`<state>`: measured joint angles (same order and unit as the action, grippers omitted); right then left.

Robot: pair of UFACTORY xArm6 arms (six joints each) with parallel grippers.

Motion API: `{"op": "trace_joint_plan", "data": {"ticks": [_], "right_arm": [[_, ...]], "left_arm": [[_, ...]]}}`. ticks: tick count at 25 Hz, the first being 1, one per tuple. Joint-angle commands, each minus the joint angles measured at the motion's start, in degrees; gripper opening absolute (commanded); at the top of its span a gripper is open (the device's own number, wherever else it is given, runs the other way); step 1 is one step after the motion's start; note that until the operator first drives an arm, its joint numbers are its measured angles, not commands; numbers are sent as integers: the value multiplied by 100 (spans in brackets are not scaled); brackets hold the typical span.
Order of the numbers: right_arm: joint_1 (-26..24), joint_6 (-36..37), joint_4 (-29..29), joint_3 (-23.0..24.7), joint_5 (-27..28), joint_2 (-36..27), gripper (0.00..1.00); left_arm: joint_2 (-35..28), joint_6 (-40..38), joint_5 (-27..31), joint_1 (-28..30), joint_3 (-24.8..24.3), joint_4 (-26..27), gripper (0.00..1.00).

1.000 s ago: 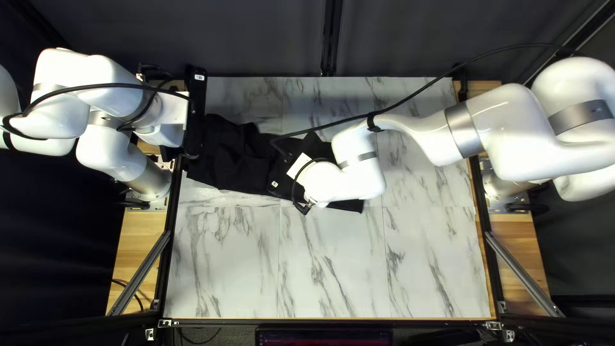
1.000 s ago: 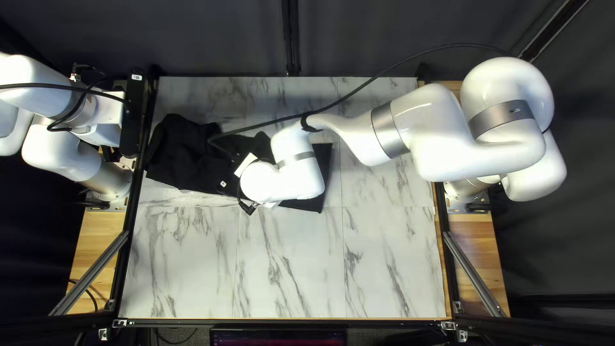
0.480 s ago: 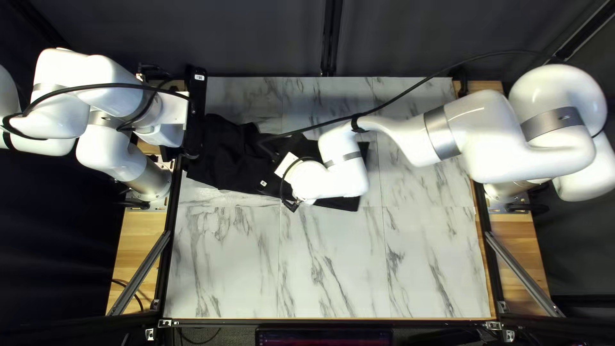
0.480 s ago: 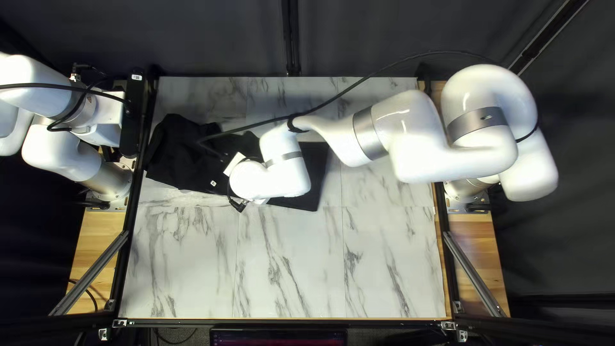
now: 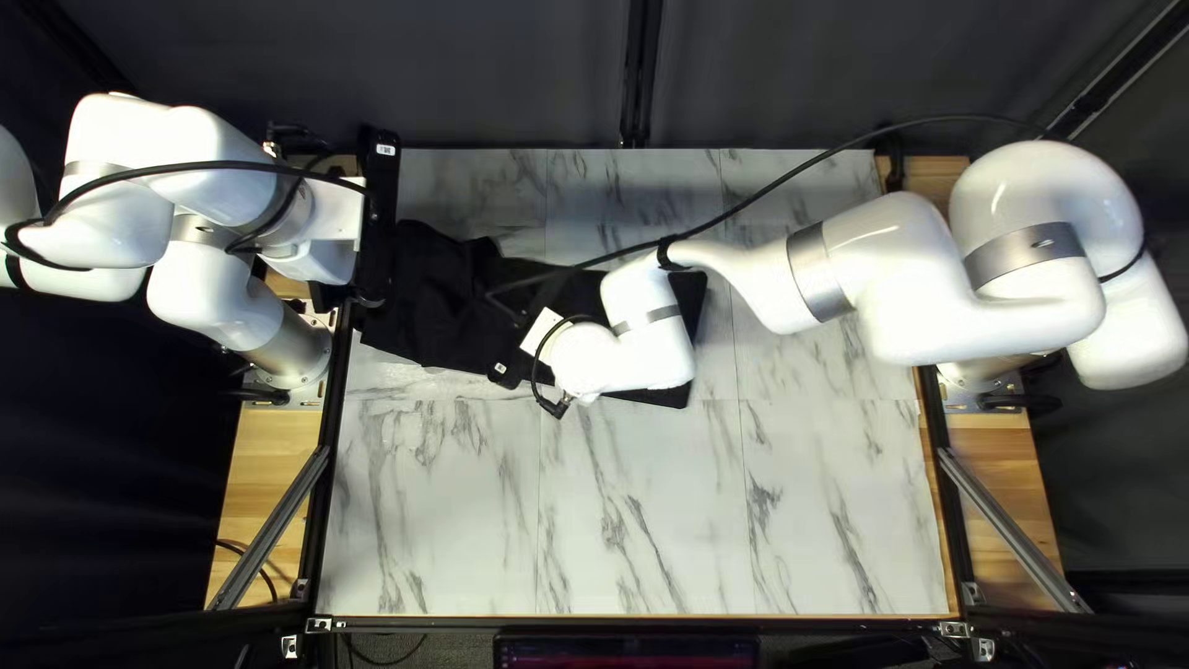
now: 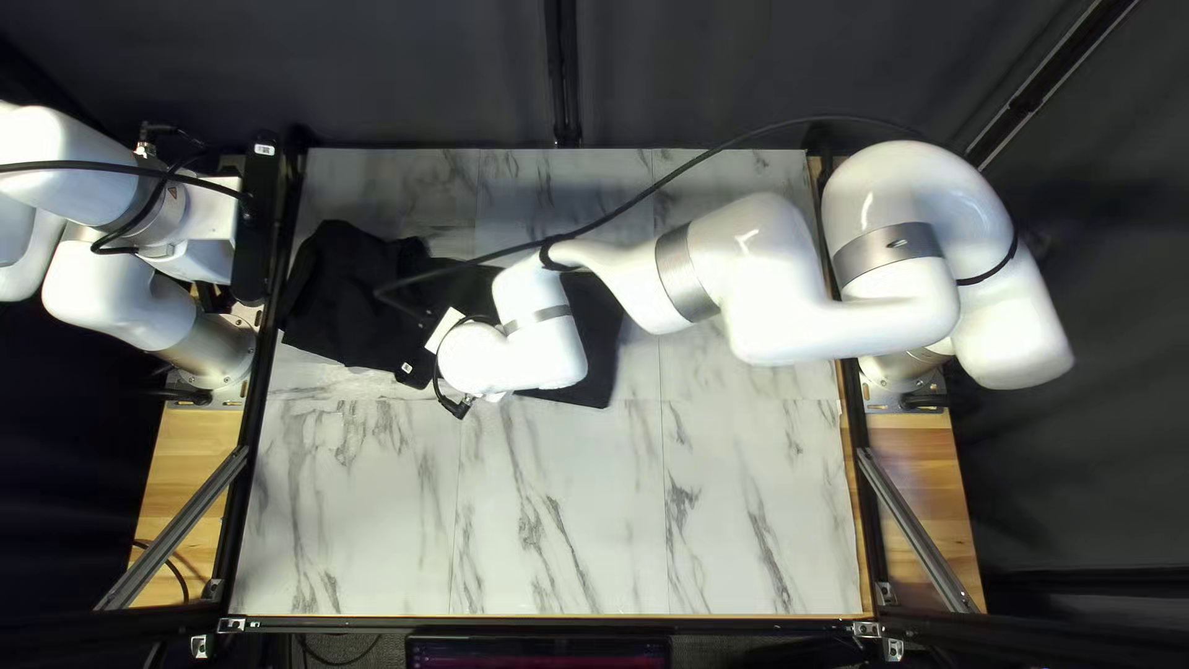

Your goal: Fold t-shirt

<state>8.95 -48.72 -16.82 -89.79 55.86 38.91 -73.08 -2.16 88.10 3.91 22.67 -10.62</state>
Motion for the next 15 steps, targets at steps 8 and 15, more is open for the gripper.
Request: {"op": "trace_joint_plan", "data": {"ticks": [8, 15], "right_arm": [[-622, 784, 291, 1989, -257, -2147, 100], [-1462, 2761, 1064, 3016, -1104, -2990, 100]], "left_arm": [[0, 0, 0, 0, 0, 0, 100], [0, 0, 0, 0, 0, 0, 100]]}}
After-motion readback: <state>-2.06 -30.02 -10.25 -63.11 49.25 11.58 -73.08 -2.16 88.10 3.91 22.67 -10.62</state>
